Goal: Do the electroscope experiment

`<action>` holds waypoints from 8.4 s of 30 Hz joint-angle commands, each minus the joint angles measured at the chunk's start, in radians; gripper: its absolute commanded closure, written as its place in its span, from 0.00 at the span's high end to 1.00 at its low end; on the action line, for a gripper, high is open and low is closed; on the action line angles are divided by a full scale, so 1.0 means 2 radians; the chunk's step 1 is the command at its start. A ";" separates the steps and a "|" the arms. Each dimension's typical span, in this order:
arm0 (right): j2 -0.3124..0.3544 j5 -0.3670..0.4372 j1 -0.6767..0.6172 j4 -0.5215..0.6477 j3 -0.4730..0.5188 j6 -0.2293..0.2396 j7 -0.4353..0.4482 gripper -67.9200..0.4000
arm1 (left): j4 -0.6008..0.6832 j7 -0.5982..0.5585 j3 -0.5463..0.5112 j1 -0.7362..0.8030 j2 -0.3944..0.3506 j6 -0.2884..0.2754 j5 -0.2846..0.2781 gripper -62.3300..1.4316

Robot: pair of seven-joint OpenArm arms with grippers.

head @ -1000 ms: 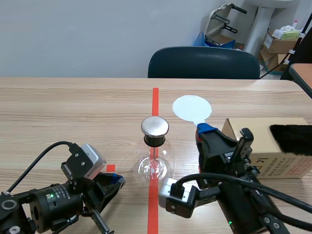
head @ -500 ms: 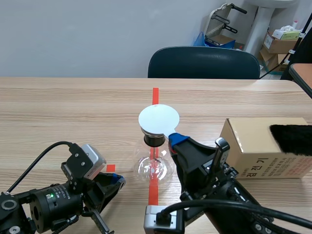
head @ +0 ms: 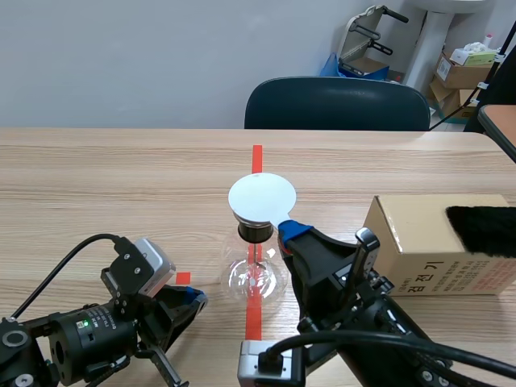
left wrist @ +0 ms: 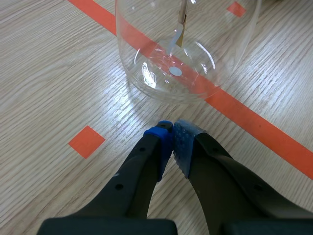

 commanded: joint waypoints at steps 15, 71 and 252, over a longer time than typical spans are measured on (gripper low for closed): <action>0.007 0.000 0.003 0.013 0.001 -0.007 -0.093 0.02 | 0.004 -0.009 -0.002 0.000 0.002 -0.001 -0.001 0.09; 0.007 0.000 0.003 0.013 0.001 -0.007 -0.368 0.02 | 0.004 -0.005 -0.002 0.000 0.002 -0.001 -0.001 0.09; -0.076 0.101 -0.035 -0.101 0.253 -0.018 0.059 1.00 | 0.397 -0.200 -0.013 0.257 -0.342 0.154 -0.041 0.71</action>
